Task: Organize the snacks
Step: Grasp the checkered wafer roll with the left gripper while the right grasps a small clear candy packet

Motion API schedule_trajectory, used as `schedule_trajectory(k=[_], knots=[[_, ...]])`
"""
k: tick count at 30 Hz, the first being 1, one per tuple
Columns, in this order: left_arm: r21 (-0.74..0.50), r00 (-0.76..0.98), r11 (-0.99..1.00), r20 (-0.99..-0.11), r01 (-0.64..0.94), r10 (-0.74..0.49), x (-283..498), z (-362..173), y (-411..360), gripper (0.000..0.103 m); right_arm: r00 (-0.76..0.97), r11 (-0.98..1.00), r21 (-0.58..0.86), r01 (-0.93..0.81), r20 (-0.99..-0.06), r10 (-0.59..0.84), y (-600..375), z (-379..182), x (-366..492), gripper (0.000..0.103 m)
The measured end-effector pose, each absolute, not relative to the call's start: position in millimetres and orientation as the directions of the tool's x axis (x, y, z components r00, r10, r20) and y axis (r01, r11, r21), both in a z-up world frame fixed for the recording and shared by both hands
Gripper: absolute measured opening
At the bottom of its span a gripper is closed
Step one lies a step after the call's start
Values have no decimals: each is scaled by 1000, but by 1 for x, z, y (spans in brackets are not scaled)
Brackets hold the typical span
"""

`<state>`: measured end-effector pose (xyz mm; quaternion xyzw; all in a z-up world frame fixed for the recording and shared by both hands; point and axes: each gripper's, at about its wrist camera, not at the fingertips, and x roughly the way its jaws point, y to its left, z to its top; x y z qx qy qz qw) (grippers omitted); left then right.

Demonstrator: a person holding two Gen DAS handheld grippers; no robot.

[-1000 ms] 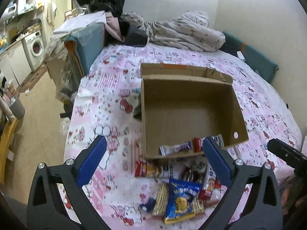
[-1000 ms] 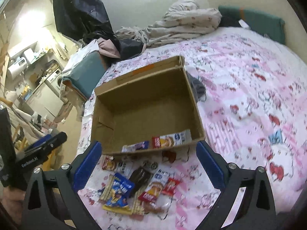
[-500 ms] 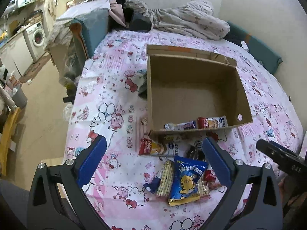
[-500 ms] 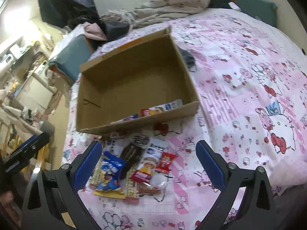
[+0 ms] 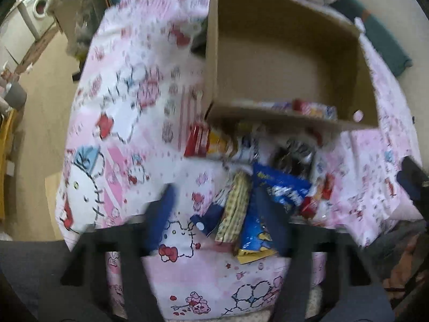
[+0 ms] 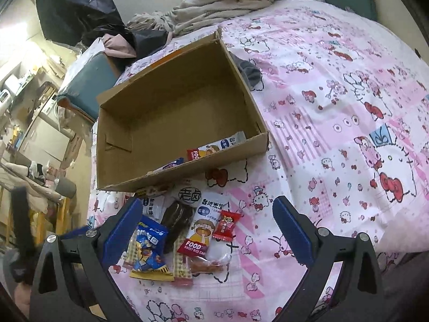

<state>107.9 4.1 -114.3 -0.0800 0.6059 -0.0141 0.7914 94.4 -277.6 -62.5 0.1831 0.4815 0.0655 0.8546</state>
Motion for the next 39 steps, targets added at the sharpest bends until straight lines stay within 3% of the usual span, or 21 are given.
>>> schedule_trajectory(k=[4, 12, 13, 15, 17, 18, 28, 33, 39], knots=[[-177, 178, 983, -970, -50, -165, 112, -137, -5, 42, 523, 924, 377, 67, -802, 289, -277, -64, 96, 99], [-103, 103, 994, -989, 39, -107, 112, -165, -33, 41, 506, 918, 389, 77, -809, 300, -278, -67, 99, 99], [-97, 95, 994, -990, 56, -102, 113, -168, -37, 40, 507, 920, 384, 77, -810, 295, -278, -67, 99, 99], [-86, 79, 993, -993, 82, -92, 111, -174, -42, 22, 510, 925, 375, 70, -810, 290, -277, -67, 100, 99], [-96, 89, 991, -991, 91, -105, 109, -171, -45, 17, 509, 926, 371, 65, -811, 289, -276, -66, 100, 99], [-99, 101, 991, -989, 94, -109, 108, -167, -46, 9, 507, 927, 371, 63, -811, 290, -277, -67, 100, 99], [-259, 256, 966, -933, 18, -255, 88, -96, -9, 9, 425, 899, 421, 121, -841, 336, -286, -85, 103, 99], [-270, 295, 961, -925, -67, -239, 92, -87, 11, 9, 243, 881, 446, 159, -882, 403, -280, -122, 105, 74], [-263, 309, 963, -922, -58, -233, 90, -84, 16, 9, 89, 928, 366, 74, -929, 360, -248, -151, 104, 70]])
